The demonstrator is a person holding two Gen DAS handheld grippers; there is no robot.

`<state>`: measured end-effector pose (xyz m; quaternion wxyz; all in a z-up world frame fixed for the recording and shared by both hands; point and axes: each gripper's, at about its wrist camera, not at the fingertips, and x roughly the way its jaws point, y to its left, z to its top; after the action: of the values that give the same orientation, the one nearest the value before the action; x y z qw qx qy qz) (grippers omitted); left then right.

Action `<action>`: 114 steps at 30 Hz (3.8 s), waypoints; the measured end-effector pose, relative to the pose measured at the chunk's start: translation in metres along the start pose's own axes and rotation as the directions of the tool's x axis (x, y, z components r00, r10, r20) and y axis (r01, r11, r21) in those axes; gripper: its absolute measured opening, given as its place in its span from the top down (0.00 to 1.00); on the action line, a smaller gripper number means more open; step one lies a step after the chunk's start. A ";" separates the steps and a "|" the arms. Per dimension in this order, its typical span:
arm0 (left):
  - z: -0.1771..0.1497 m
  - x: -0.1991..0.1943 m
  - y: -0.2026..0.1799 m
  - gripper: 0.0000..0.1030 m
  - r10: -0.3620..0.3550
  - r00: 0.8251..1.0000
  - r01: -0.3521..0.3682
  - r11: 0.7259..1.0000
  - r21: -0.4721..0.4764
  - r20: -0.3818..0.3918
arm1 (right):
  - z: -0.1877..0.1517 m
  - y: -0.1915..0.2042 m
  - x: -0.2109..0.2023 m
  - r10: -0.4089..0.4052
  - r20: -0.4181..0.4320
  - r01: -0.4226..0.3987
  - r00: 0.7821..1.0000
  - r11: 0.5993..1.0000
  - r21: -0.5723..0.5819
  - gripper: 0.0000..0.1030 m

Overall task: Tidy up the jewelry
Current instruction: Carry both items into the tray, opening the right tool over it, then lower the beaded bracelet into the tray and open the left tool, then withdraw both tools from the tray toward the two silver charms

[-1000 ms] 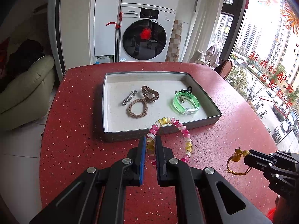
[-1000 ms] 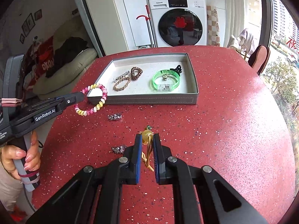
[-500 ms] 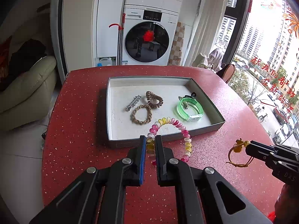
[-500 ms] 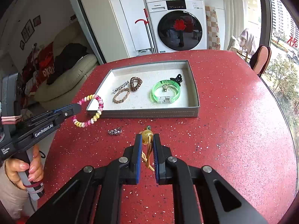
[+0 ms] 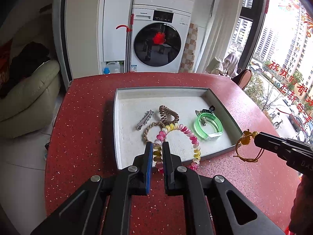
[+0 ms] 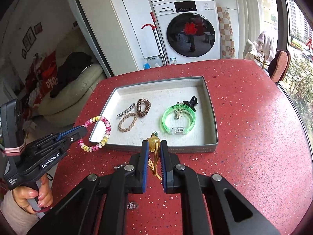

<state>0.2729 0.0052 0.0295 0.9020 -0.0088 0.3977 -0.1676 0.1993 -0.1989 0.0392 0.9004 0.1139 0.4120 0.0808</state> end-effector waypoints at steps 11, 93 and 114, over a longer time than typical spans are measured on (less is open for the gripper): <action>0.016 0.049 0.007 0.73 0.047 0.998 -0.047 0.999 0.007 -0.048 | 0.031 0.004 0.062 0.054 -0.052 -0.053 0.997 0.998 0.021 0.88; 0.020 0.042 -0.016 0.00 0.222 0.974 -0.220 0.975 0.034 -0.050 | 0.022 -0.011 0.026 0.070 0.131 -0.078 0.989 0.995 0.055 0.00; -0.034 -0.010 -0.024 0.00 0.180 0.982 -0.176 0.982 0.069 -0.061 | -0.032 0.021 -0.026 0.081 0.078 -0.078 0.994 0.996 -0.033 0.00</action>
<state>0.2345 -0.0105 0.0172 0.8994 0.0612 0.4214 -0.0989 0.1572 -0.1808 0.0437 0.9137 0.1197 0.3700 0.1181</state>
